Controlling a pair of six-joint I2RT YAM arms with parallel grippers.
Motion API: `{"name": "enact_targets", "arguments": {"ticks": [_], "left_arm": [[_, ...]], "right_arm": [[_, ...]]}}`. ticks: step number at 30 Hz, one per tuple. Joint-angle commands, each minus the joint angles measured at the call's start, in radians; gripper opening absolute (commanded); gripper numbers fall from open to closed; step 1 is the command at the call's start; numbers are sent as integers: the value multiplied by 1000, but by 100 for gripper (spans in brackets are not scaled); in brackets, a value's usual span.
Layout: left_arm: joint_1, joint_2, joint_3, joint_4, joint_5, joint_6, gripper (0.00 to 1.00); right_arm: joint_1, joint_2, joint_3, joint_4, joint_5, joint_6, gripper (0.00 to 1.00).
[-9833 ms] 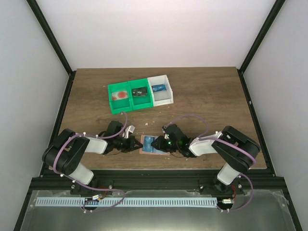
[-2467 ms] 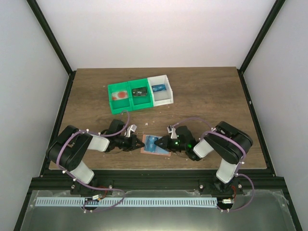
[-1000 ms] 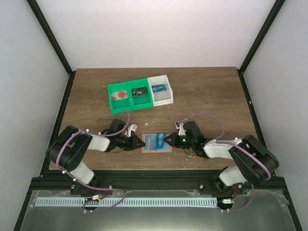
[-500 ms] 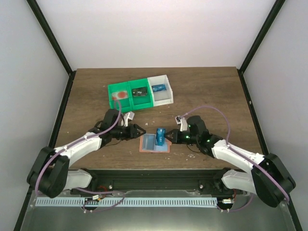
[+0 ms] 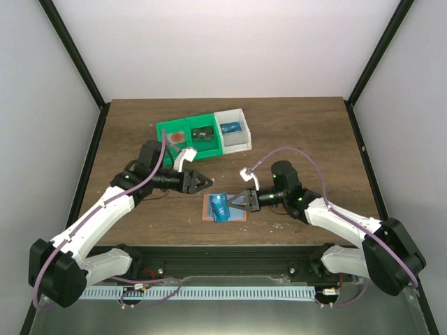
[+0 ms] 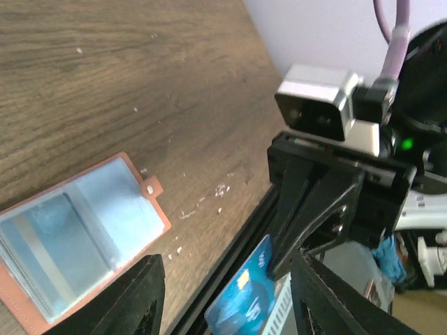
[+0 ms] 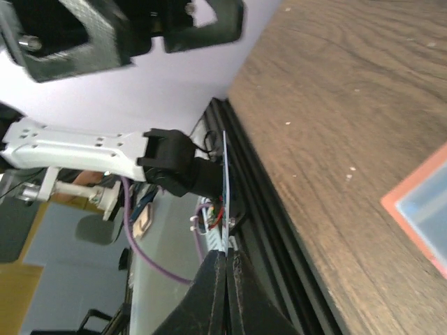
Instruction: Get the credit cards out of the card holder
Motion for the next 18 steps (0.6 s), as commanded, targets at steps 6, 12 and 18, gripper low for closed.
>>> {"name": "enact_targets", "arguments": {"ticks": [6,12,18], "left_arm": [[2,-15,0,-101,243,83,46],[2,-40,-51,8,323,20,41],[3,-37,-87,34,342,10,38]], "right_arm": [[-3,16,20,174,-218,19,1],[-1,30,17,212,-238,44,0],[1,24,3,252,-244,65,1]]}}
